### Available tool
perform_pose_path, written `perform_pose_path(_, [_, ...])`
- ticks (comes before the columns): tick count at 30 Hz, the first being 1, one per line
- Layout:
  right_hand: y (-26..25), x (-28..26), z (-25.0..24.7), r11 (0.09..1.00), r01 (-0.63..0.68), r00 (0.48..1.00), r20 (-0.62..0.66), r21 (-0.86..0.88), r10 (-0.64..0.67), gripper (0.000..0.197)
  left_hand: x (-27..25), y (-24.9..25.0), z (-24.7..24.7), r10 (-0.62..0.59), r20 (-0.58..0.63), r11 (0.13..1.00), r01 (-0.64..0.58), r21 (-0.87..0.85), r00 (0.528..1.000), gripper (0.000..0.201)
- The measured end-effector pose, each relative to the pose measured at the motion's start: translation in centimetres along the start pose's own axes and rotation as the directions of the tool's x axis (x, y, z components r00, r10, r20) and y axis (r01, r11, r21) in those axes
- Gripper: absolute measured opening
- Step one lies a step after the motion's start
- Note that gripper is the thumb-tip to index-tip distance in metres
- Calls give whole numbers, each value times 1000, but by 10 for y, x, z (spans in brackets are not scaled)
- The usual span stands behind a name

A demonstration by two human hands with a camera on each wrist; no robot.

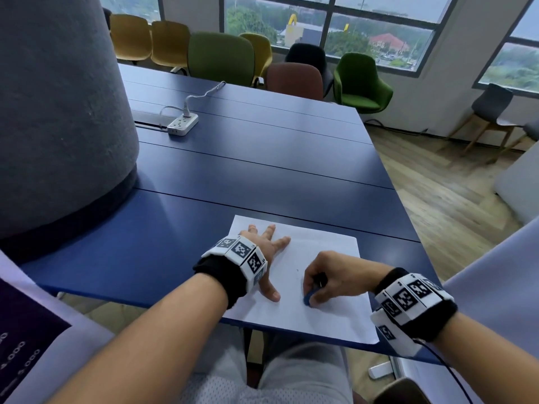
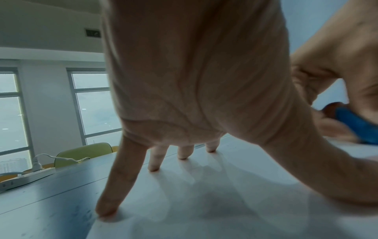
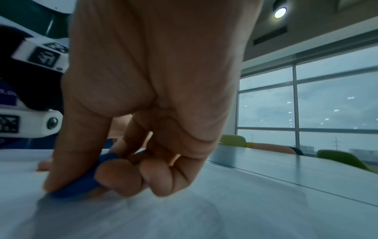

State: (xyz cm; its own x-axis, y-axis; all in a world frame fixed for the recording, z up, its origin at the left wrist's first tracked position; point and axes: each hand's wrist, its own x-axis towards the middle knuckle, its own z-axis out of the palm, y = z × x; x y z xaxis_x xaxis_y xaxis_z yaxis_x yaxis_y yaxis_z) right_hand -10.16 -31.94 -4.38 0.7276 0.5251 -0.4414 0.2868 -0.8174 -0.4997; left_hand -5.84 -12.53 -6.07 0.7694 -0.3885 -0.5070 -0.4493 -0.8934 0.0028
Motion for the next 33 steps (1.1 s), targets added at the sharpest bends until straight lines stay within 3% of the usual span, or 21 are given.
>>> perform_pose_path(4, [6,4,-2,1000,-11,988,-152,8,12,6,0,0,-1,0,0,1000,0,5,1000,138])
perform_pose_path(8, [-3,-3,3,1000,-13,1000,23,-1,13,7,0,0,-2,-7,12,1000,7,2,1000,138])
perform_pose_path(13, [7,16,-12,1000,-14,976,-215,-7,13,7,-2,0,-3,-3,15,1000,3,10,1000,137])
perform_pose_path(18, [0,9,-5,999,-47,997,67,-12,47,9,-2,2,-3,-3,7,1000,3,21,1000,137])
perform_pose_path(24, [7,29,-14,999,-19,966,-257,27,25,6,-6,1,-3,6,-6,999,-6,32,1000,135])
perform_pose_path(30, [0,21,-9,1000,-21,1000,9,-17,21,6,-8,3,-5,-1,6,1000,1,24,1000,135])
perform_pose_path(31, [2,24,-12,999,-26,999,-28,-25,25,6,-9,3,-5,0,3,1000,0,26,1000,134])
perform_pose_path(33, [7,32,-19,998,-48,974,-222,-43,38,6,-11,4,-4,-5,-7,1000,5,30,1000,133])
